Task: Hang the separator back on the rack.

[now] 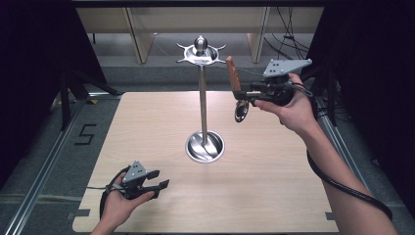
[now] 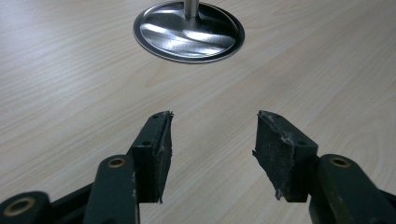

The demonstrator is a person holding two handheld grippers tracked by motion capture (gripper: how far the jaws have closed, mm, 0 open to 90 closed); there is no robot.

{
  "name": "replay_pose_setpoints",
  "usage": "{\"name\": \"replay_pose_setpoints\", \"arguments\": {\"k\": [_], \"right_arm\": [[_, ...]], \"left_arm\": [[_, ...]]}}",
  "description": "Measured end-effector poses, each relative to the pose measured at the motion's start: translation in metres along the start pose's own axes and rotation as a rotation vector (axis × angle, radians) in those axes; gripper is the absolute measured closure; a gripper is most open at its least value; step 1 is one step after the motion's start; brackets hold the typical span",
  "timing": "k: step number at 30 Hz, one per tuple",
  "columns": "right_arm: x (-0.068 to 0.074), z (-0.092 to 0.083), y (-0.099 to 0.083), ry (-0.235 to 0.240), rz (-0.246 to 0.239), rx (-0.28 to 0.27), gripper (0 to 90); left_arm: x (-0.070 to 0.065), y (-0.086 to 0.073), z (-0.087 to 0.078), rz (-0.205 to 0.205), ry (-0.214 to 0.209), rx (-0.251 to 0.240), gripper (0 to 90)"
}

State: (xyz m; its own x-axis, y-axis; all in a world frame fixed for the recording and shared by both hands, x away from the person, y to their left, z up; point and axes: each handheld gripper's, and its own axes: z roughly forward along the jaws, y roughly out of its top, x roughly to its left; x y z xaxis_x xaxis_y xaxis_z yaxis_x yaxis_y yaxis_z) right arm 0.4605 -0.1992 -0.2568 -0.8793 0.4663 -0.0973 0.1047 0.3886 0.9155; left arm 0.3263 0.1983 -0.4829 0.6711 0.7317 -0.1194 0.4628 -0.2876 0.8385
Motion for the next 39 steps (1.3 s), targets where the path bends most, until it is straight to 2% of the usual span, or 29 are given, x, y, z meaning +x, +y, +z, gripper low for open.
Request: {"name": "replay_pose_setpoints", "arguments": {"k": [2,3,4,7,8,10,16,18,19,20,22,26,27,30,35,37,39], "right_arm": [[0.001,0.002,-0.001,-0.003,0.025,0.002,69.4],[0.000,0.002,0.000,-0.003,0.011,-0.004,69.3],[0.000,0.002,-0.001,0.005,0.024,0.005,69.3],[-0.002,0.004,-0.001,0.005,0.008,0.008,69.4],[-0.001,0.004,-0.001,0.015,0.029,0.012,69.3],[-0.003,0.005,0.000,0.014,0.017,0.015,69.3],[-0.003,0.008,0.001,0.016,0.040,0.031,69.3],[-0.005,0.010,0.002,0.016,0.017,0.021,69.3],[-0.004,0.012,0.001,0.007,0.025,0.020,69.3],[-0.002,0.013,0.001,0.020,0.043,0.033,69.3],[-0.004,0.014,0.001,0.024,0.021,0.037,69.3],[-0.003,0.019,0.001,0.016,0.044,0.024,69.0],[-0.003,0.019,0.001,0.030,0.044,0.038,68.5],[0.000,0.018,0.002,0.020,0.068,0.013,60.6],[0.006,0.011,-0.005,-0.048,0.054,-0.033,52.0],[0.010,0.006,-0.012,-0.041,0.068,-0.023,50.6],[0.014,0.000,-0.020,-0.056,0.060,-0.015,50.4]], "left_arm": [[0.000,0.000,0.000,0.001,0.004,0.002,45.2],[0.000,0.000,0.000,0.001,0.003,0.002,45.2],[0.000,0.000,0.000,0.000,0.006,0.003,45.3],[0.000,0.000,0.000,0.001,0.003,0.002,45.3],[0.000,0.000,0.000,0.000,0.003,0.002,45.2],[0.000,0.000,0.000,0.006,0.010,0.005,45.2],[0.000,0.000,0.000,-0.002,0.001,0.001,45.2],[0.000,0.000,0.000,0.003,0.004,0.006,45.2],[0.000,0.000,0.000,0.004,0.004,0.005,45.3],[-0.001,0.000,0.000,0.004,0.007,0.013,45.2],[-0.001,0.000,-0.001,0.006,0.009,0.012,45.2],[0.000,0.000,0.000,0.005,0.005,0.003,45.2],[0.000,0.000,0.000,0.000,-0.001,0.001,45.3],[-0.001,0.000,-0.001,0.005,0.008,0.008,45.2],[0.000,0.000,0.000,0.000,-0.003,0.001,45.2],[-0.001,0.000,0.000,0.001,0.003,0.001,45.2],[-0.001,0.000,-0.001,0.012,0.015,0.014,45.2]]}}
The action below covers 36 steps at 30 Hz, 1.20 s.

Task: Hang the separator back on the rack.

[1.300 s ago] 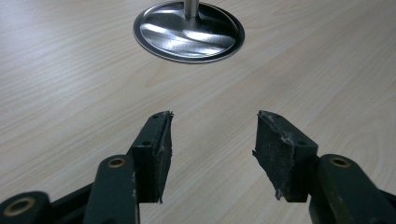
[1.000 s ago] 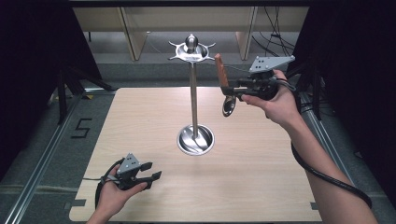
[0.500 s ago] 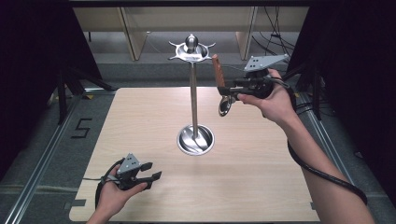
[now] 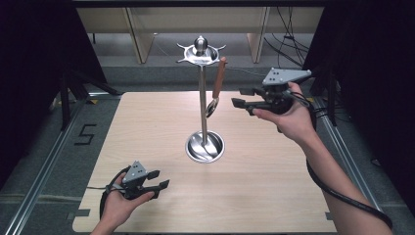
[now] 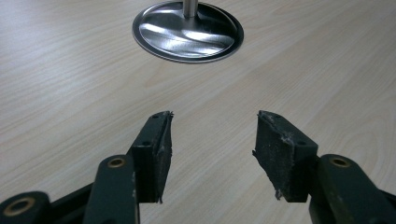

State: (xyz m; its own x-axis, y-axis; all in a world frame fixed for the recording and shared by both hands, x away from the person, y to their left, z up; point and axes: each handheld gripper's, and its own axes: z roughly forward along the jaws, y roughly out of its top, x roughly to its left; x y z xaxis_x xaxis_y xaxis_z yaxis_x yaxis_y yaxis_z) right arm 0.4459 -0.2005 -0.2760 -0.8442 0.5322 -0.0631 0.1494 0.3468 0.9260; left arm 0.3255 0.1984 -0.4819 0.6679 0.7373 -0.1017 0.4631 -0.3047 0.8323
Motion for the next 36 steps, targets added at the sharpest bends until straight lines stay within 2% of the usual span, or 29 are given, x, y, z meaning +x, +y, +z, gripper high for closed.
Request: {"name": "replay_pose_setpoints", "arguments": {"k": [3,4,5,6,9,10,11,14,15,16,19,21,27,31,34,36], "right_arm": [[0.005,-0.009,-0.015,-0.008,0.004,0.006,49.9],[0.008,-0.013,-0.021,-0.023,0.008,0.009,49.5],[0.009,-0.016,-0.027,-0.017,0.008,0.009,49.4],[0.012,-0.020,-0.033,-0.019,0.028,0.015,49.0],[0.017,-0.030,-0.052,-0.027,0.036,0.019,48.3],[0.019,-0.033,-0.058,-0.050,0.037,0.011,48.2],[0.020,-0.036,-0.064,-0.039,0.048,0.031,47.9],[0.024,-0.044,-0.083,-0.059,0.063,0.031,47.0],[0.024,-0.047,-0.089,-0.050,0.061,0.043,46.8],[0.026,-0.049,-0.095,-0.054,0.083,0.050,46.5],[0.028,-0.056,-0.112,-0.059,0.104,0.073,45.8],[0.029,-0.060,-0.123,-0.067,0.116,0.078,45.3],[0.034,-0.068,-0.151,-0.074,0.156,0.109,44.4],[0.035,-0.073,-0.168,-0.075,0.159,0.125,44.1],[0.039,-0.077,-0.181,-0.080,0.198,0.141,44.0],[0.039,-0.078,-0.190,-0.086,0.198,0.150,44.0]], "left_arm": [[0.000,0.000,0.000,-0.002,0.001,0.001,45.2],[0.000,0.000,0.001,-0.009,-0.011,-0.006,45.2],[0.000,0.000,0.000,-0.001,0.001,0.001,45.2],[0.000,0.000,0.001,-0.004,-0.002,-0.002,45.2],[0.000,-0.001,0.001,-0.009,-0.009,-0.002,45.1],[0.000,-0.001,0.001,-0.009,-0.009,-0.001,45.1],[0.000,-0.001,0.001,-0.010,-0.009,-0.001,45.1],[0.000,-0.001,0.001,-0.010,-0.007,-0.001,45.1],[0.000,-0.001,0.001,-0.011,-0.006,-0.001,45.1],[0.000,-0.001,0.001,-0.012,-0.005,-0.001,45.1],[0.000,-0.001,0.002,-0.012,-0.005,-0.005,45.0],[0.000,-0.001,0.002,-0.003,-0.002,0.012,44.9],[0.000,-0.001,0.001,-0.005,0.001,0.010,44.8],[0.000,-0.002,0.002,-0.005,0.004,0.016,44.7],[0.000,-0.002,0.002,-0.006,0.001,0.015,44.7],[-0.001,-0.002,0.004,-0.010,0.001,0.003,44.7]]}}
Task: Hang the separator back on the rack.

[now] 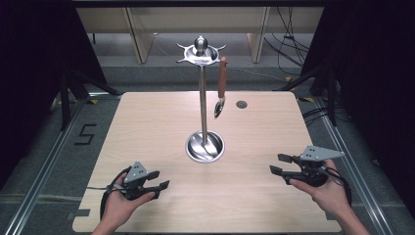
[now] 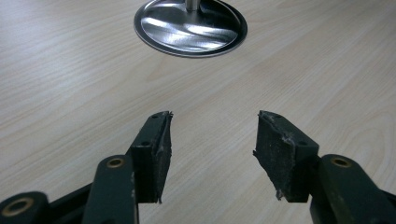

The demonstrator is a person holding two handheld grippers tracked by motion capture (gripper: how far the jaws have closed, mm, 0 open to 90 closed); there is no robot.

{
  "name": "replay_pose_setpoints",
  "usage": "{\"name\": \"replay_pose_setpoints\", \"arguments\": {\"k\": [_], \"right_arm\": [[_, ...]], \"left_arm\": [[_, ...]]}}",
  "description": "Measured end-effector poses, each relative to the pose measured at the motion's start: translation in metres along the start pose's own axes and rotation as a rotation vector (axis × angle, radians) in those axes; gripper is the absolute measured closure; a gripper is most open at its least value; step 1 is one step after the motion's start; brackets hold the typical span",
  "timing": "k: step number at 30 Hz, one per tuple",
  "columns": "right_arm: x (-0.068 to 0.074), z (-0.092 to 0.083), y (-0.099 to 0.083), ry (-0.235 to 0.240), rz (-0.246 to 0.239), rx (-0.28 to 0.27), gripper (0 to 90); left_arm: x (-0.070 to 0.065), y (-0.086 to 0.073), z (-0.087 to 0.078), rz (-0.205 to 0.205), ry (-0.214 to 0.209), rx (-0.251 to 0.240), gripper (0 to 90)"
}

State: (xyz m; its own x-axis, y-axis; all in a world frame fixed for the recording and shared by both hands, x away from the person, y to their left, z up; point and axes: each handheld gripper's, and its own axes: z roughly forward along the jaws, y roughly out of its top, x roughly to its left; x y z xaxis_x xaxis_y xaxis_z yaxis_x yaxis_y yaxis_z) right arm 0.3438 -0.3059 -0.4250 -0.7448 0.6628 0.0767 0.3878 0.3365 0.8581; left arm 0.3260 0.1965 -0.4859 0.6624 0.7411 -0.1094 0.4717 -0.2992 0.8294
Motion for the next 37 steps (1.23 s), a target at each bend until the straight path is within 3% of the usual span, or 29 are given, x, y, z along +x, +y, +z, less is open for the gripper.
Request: {"name": "replay_pose_setpoints", "arguments": {"k": [7,11,13,19,25,26,29,31,32,37], "right_arm": [[-0.004,-0.006,-0.017,-0.019,0.018,0.029,43.4],[-0.008,-0.011,-0.021,-0.035,0.000,0.021,43.0],[-0.007,-0.011,-0.026,-0.032,0.019,0.028,42.8],[-0.009,-0.017,-0.041,-0.073,0.015,0.066,42.3],[-0.015,-0.024,-0.056,-0.109,0.065,0.074,42.3],[-0.019,-0.024,-0.058,-0.125,0.041,0.073,42.3],[-0.020,-0.025,-0.060,-0.149,0.082,0.088,42.3],[-0.024,-0.025,-0.059,-0.175,0.043,0.067,42.2],[-0.021,-0.026,-0.058,-0.179,0.079,0.079,42.1],[-0.023,-0.028,-0.059,-0.192,0.064,0.078,41.9]], "left_arm": [[0.001,0.000,0.000,0.012,0.003,0.024,44.6],[0.002,-0.001,0.000,0.021,0.006,0.034,44.5],[0.002,-0.001,0.000,0.023,0.008,0.038,44.3],[0.002,-0.001,0.000,0.040,0.022,0.033,44.2],[0.003,-0.001,0.000,0.029,0.016,0.040,43.6],[0.003,-0.001,0.000,0.028,0.015,0.036,43.5],[0.002,0.000,0.001,0.012,0.009,0.024,43.4],[0.002,-0.001,0.001,0.012,0.012,0.024,43.3],[0.002,-0.001,0.002,0.006,0.010,0.027,43.3],[0.003,-0.001,0.001,0.019,0.021,0.041,43.3]]}}
